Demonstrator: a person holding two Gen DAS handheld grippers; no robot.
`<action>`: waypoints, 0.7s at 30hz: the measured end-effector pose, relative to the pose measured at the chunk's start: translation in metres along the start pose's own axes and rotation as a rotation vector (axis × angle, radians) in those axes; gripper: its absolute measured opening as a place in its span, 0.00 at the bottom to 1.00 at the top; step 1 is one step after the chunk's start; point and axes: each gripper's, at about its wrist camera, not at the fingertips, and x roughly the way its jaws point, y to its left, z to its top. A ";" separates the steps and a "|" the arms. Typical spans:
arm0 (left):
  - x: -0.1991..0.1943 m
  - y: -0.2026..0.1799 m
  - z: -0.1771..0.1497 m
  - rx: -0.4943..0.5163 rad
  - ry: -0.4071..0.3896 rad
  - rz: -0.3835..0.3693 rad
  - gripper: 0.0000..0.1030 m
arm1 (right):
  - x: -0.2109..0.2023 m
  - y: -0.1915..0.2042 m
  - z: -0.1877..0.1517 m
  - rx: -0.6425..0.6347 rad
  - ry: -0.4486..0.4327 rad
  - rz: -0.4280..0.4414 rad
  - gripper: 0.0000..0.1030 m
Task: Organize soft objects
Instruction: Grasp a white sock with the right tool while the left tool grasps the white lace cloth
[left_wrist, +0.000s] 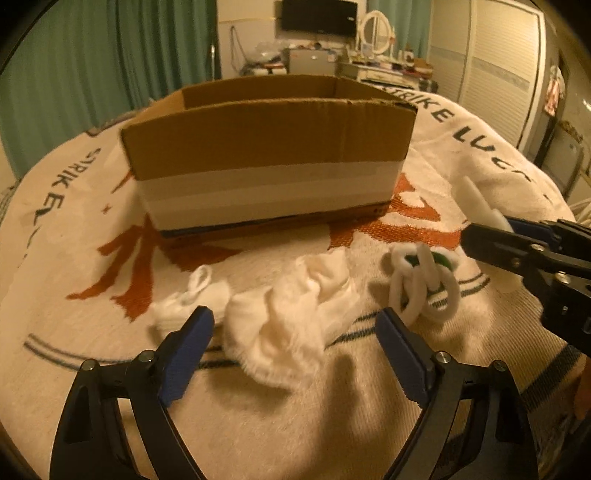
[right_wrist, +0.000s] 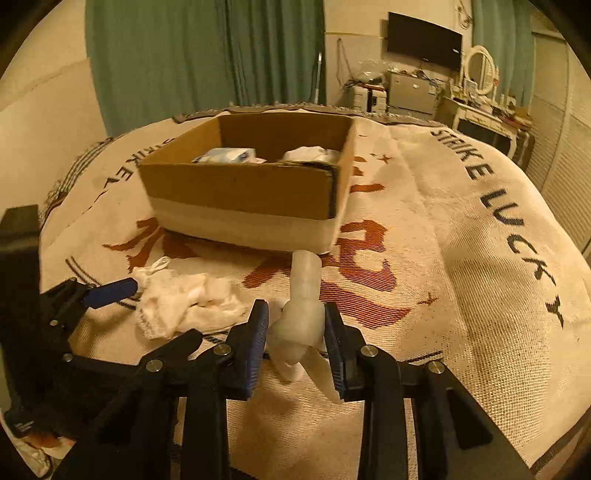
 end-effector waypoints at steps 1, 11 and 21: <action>0.004 -0.001 0.001 0.003 0.006 -0.001 0.75 | 0.002 -0.003 0.000 0.007 0.003 0.000 0.29; 0.008 0.001 -0.007 0.031 0.026 -0.015 0.34 | 0.012 -0.005 -0.006 0.020 0.028 0.013 0.29; -0.060 0.022 -0.006 -0.001 -0.079 -0.031 0.34 | -0.030 0.009 -0.004 0.013 -0.043 0.035 0.29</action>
